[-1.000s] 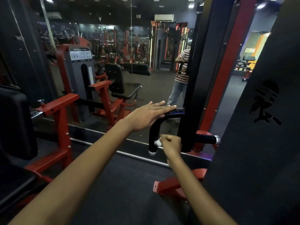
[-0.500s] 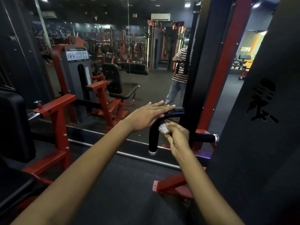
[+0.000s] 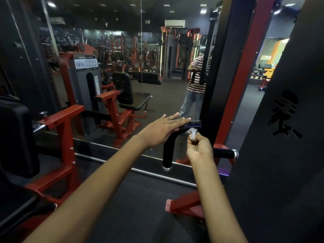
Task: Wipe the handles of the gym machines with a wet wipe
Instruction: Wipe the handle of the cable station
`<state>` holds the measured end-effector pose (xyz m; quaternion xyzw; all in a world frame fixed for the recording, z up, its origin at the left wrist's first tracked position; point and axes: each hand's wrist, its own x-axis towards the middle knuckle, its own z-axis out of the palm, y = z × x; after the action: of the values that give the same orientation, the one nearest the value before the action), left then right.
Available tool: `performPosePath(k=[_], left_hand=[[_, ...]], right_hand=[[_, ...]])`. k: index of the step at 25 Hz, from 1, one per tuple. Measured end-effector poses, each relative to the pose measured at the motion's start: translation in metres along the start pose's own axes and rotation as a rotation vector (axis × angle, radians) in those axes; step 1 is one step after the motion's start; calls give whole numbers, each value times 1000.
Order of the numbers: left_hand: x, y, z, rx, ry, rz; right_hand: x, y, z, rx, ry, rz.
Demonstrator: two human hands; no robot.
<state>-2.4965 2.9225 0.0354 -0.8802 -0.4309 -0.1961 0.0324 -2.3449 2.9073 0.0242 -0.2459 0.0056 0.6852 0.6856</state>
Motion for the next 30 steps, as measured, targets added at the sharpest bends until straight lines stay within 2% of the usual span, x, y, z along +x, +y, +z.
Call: performPosePath(k=[5, 7, 10, 13, 17, 20, 22, 24, 30], left_hand=[[1, -5, -1, 33, -11, 15], [2, -3, 0, 26, -9, 7], [2, -6, 0, 22, -16, 6], [2, -4, -2, -2, -48, -17], [-4, 1, 3, -148, 24, -66], [-6, 4, 7, -139, 146, -17], [-6, 12, 7, -140, 234, 15], [-12, 30, 5, -228, 273, 68], [-61, 105, 21, -571, 84, 192]], right_hand=[[3, 27, -6, -537, -102, -307], [7, 29, -15, -885, -149, -449], [11, 20, -28, -1508, -324, -794], [14, 7, -37, -1798, -472, -931], [5, -17, -44, -1705, -365, -964], [-14, -39, -55, -1701, -271, -993], [-34, -52, -62, -1723, -204, -1076], [-65, -60, -70, -1703, -80, -1137], [-179, -68, -121, -1639, 266, -1159]])
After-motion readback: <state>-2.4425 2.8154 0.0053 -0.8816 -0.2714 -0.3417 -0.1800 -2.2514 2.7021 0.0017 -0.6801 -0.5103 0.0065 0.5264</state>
